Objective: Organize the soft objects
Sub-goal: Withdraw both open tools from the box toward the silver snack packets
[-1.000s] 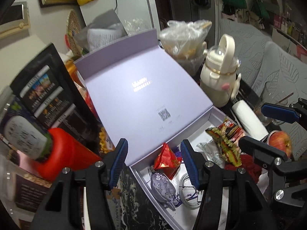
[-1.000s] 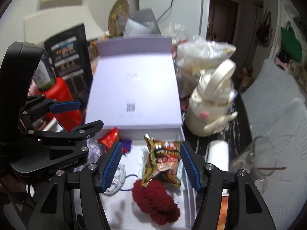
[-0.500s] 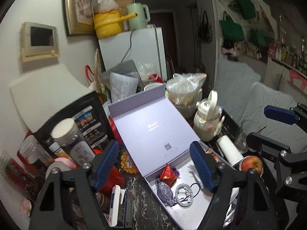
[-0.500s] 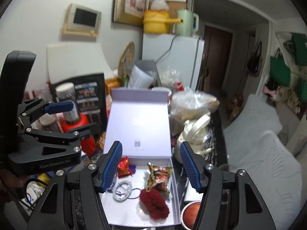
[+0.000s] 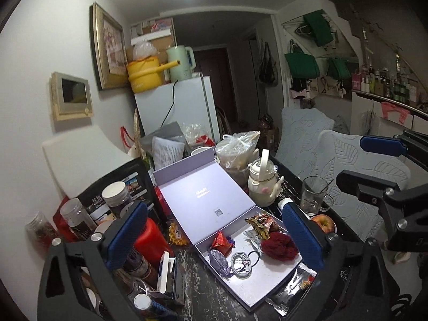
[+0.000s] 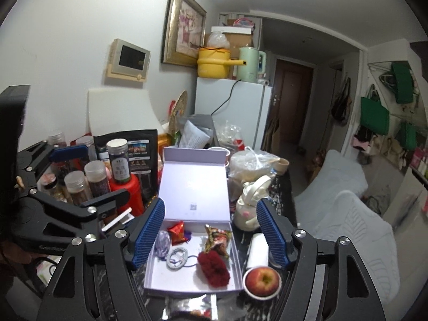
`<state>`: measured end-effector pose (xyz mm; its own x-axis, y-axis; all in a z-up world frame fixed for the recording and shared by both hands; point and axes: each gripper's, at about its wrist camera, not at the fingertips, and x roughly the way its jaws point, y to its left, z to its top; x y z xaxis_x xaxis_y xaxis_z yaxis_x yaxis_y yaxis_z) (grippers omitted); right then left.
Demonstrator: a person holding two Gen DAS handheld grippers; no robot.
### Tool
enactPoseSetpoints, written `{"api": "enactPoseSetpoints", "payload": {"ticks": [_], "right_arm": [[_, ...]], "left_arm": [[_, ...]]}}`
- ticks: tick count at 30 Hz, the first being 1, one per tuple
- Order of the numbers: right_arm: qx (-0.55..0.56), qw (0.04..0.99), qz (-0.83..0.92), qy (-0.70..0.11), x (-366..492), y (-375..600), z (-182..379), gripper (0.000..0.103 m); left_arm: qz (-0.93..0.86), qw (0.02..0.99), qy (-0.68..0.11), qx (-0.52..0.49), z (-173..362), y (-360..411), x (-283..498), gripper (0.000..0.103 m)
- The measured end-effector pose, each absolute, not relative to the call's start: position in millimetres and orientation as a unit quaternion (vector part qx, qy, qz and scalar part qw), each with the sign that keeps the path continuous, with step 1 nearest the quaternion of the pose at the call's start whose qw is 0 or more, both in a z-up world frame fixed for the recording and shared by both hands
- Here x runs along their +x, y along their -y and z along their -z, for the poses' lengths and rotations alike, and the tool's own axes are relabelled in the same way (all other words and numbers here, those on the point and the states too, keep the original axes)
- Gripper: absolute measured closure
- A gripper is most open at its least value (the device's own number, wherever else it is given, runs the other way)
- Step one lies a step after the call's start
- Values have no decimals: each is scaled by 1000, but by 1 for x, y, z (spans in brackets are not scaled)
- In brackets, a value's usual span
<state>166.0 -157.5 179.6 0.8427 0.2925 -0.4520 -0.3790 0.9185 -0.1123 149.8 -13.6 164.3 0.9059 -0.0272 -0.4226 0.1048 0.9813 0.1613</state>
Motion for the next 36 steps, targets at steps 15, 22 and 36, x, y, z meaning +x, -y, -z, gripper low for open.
{"api": "enactPoseSetpoints", "payload": {"ticks": [15,22,36], "right_arm": [[-88,961,-155,-209,67,188,-146,26],[-83,960,-141,-226,33,196,-107,24],[-54,949,-125,-285,8,208,-32,24]], "left_arm": [[76,969,-216,97,-133,36,69,1],[98,959,-250,90,-98,43,48,1],[121,934,-334,38,-16,39,32,1]]}}
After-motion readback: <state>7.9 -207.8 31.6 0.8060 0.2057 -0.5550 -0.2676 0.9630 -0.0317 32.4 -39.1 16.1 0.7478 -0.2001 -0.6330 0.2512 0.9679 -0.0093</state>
